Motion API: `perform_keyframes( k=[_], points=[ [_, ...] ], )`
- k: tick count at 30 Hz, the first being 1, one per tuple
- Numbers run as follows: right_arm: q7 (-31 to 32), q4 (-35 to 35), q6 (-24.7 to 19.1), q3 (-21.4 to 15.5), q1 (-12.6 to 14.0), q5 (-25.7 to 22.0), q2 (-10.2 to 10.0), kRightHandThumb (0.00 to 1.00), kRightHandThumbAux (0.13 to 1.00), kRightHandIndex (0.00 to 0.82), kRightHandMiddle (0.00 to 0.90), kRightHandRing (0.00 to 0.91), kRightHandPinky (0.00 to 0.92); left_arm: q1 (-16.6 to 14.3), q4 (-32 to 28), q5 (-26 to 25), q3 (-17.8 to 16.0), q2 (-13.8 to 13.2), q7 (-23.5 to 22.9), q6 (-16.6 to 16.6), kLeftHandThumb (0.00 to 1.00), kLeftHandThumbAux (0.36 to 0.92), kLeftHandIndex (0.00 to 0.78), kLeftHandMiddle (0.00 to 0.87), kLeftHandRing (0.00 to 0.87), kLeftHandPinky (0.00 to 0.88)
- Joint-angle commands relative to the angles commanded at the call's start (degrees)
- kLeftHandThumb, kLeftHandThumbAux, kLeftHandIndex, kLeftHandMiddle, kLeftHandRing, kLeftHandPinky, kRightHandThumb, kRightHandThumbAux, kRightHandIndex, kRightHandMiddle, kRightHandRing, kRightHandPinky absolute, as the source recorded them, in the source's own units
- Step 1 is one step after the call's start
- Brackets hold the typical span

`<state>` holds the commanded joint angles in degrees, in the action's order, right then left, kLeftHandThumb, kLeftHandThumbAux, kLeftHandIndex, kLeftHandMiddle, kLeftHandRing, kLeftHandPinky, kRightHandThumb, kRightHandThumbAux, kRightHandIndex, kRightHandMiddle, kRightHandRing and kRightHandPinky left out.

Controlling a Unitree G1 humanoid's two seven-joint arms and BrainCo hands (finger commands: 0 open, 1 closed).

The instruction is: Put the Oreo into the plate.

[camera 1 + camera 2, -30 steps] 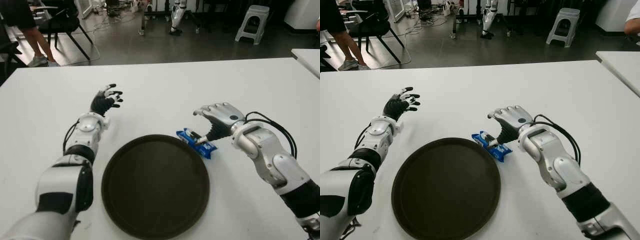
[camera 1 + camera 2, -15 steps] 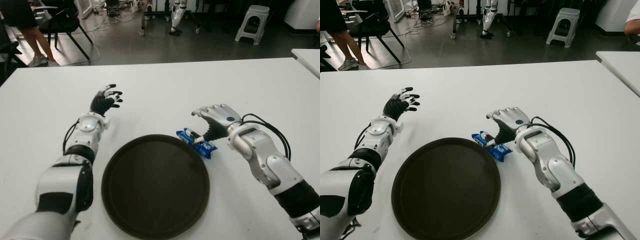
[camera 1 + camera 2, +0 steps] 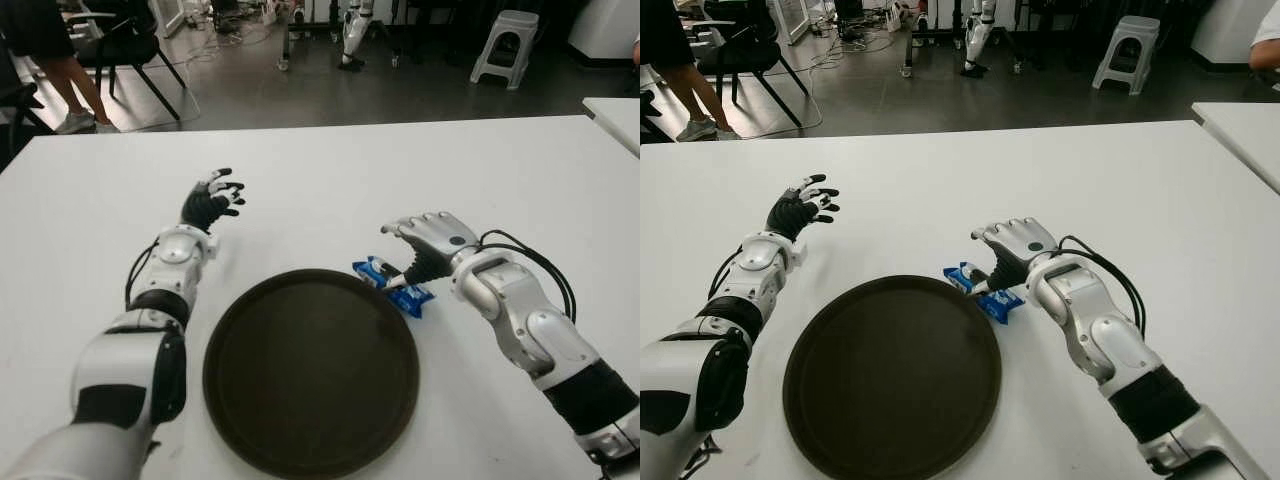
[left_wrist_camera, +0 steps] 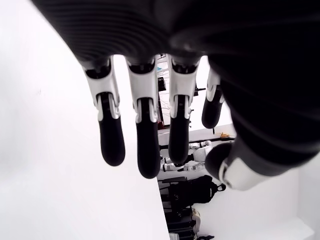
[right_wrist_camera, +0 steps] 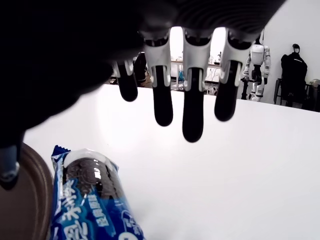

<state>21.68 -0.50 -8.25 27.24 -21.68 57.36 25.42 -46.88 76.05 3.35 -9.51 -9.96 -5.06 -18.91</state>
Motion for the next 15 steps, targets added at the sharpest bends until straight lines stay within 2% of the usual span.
perform_keyframes(
  k=[9,15],
  points=[
    [0.09,-0.7,-0.96,0.18,-0.27,0.88,-0.99,0.0,0.451,0.179,0.328,0.386,0.373,0.0,0.03,-0.15,-0.34,0.01,-0.2,0.01,0.214,0.665,0.174,0.301,0.356,0.4],
    [-0.12,-0.75,-1.02,0.38,-0.41,1.55,-1.15,0.0,0.45,0.165,0.274,0.305,0.3,0.1,0.01,0.28,-0.06,-0.07,-0.03,-0.4,0.193,0.668,0.178,0.308,0.352,0.383]
  ],
)
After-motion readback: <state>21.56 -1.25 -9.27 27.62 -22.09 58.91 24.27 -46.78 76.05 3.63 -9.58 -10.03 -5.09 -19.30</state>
